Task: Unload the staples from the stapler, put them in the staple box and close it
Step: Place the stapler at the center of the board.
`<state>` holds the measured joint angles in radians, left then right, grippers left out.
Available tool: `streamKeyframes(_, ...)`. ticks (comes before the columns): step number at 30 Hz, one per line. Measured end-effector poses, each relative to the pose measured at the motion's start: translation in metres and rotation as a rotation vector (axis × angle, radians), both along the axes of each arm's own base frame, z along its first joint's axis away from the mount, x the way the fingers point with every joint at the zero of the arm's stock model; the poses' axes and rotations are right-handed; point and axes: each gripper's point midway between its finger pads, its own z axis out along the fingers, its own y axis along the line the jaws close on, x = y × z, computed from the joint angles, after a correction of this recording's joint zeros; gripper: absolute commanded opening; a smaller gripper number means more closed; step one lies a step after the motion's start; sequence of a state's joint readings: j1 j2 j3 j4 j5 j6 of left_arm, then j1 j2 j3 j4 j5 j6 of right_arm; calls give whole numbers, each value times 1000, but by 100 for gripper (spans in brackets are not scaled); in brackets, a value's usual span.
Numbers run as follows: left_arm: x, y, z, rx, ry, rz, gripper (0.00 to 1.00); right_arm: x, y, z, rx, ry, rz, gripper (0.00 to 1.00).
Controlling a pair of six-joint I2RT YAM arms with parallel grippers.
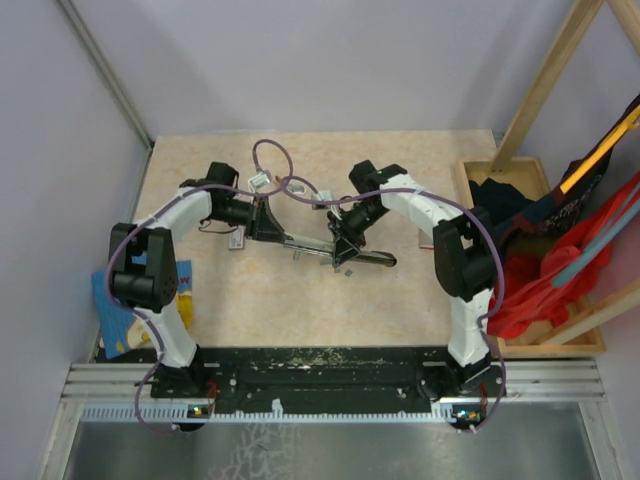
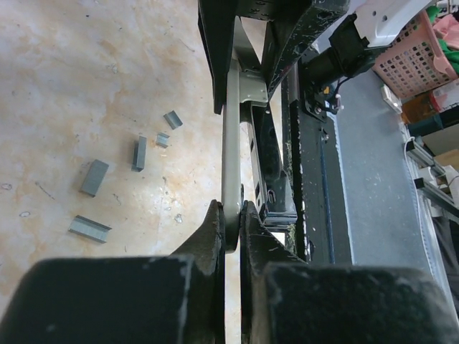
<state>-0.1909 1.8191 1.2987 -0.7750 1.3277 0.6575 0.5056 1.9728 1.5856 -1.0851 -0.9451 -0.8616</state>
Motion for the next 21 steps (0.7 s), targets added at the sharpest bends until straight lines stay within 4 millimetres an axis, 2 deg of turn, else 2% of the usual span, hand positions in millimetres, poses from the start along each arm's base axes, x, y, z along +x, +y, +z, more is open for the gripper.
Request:
streamKeyframes(9,7,-3,-10,-14,88,3,0,4,-4,-7,-52,14,-39,7)
streamKeyframes(17,29,-8,-21,12,101,80,0,26,-6,-25,-67,32,-83,11)
streamKeyframes(21,41,-10,-22,16,92,118,0,39,-6,-28,-55,27,-91,13)
